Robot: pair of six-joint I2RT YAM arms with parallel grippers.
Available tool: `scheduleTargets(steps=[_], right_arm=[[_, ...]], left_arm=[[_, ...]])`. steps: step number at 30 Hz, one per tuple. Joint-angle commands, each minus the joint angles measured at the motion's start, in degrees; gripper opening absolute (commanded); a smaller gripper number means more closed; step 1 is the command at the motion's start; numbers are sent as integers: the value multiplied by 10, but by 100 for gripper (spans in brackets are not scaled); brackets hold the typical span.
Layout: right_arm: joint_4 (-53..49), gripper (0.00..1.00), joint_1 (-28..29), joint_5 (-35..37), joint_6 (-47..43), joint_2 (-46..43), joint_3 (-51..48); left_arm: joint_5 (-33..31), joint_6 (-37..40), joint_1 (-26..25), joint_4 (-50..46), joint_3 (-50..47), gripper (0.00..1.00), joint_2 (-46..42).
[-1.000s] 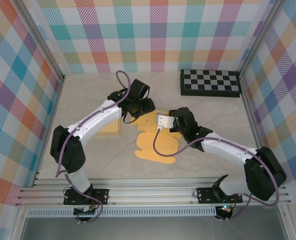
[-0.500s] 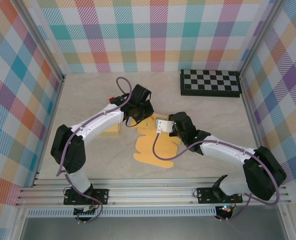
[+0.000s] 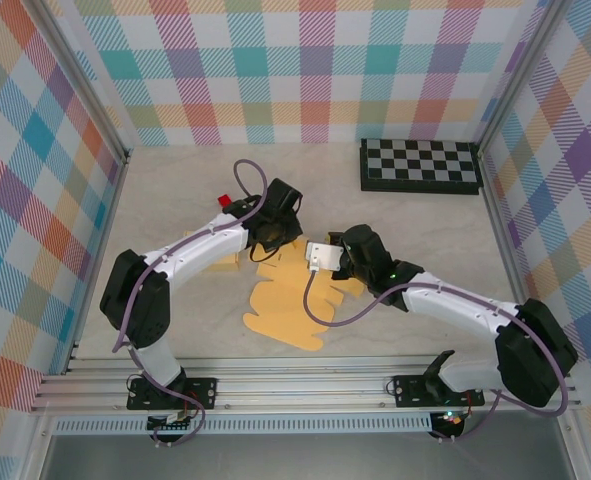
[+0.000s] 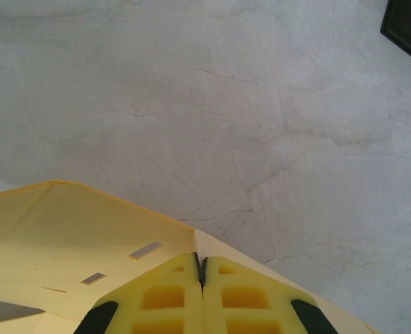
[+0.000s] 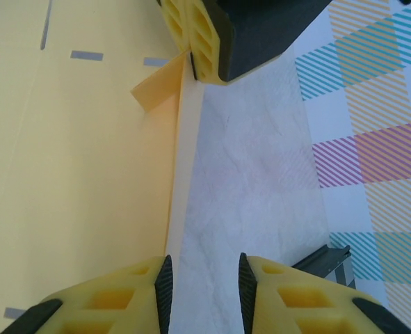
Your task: Fold the paper box
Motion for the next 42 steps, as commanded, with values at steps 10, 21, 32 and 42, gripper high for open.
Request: scheduleTargets(steps=[10,21,32,42], right_arm=[[9,31,3,21,-32,41,17],[83,0,7,84,-81,48,-3],[121,0,6,97,-103,41,-10],[61,0,4,35,-45,28,1]], left_arm=[[-21,6,-8,-20,3,0,-25],[-20,39,5,-57,21,32,-43],[98,129,21,97,-285,53,-298],[49,259,13,407,-472,57,-295]])
